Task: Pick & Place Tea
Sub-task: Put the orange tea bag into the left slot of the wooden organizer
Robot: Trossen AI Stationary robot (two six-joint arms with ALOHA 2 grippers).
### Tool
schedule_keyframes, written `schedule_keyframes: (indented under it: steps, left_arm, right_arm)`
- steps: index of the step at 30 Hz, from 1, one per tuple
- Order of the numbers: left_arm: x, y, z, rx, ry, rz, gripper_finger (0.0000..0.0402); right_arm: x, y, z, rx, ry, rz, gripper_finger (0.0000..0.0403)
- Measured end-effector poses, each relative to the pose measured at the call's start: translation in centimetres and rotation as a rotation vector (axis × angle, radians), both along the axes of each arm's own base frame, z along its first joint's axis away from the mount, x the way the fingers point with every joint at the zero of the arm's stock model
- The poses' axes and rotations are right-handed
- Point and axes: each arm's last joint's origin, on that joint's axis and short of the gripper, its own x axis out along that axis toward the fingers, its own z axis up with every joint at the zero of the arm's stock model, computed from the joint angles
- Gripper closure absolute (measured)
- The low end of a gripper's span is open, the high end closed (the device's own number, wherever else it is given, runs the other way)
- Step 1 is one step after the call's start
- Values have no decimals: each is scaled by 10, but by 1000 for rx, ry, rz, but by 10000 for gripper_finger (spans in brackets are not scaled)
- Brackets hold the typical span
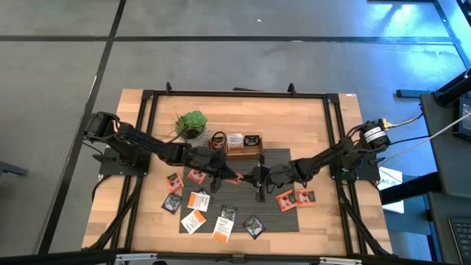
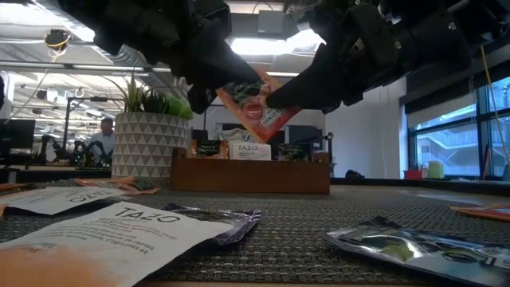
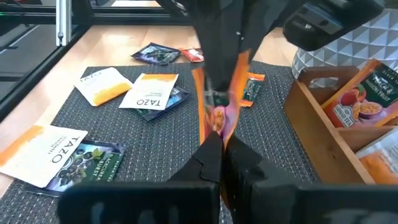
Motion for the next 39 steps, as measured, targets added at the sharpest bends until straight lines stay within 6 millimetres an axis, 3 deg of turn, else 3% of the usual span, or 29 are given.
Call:
schedule_keyframes:
  steps: [4, 11, 16, 20, 24, 31, 39]
  left_arm:
    - [1, 7, -1, 10, 7, -4, 398]
    - [0, 24, 8, 10, 73, 10, 399]
    - [8, 44, 41, 104, 267, 34, 399]
    - [11, 66, 71, 209, 465, 81, 399]
    - [15, 86, 86, 248, 605, 87, 399]
    - [24, 106, 65, 277, 751, 9, 399]
    - [31, 113, 42, 317, 833, -31, 398]
  right_arm:
    - [-1, -1, -2, -13, 27, 5, 371]
    - [-22, -10, 7, 12, 229, -59, 277]
    - [-35, -14, 22, 38, 273, -99, 243]
    - [-37, -15, 23, 27, 278, -96, 235]
    - [-38, -15, 23, 24, 287, -97, 234]
    - [-39, -15, 21, 17, 305, -98, 234]
    - [-39, -16, 21, 13, 311, -97, 234]
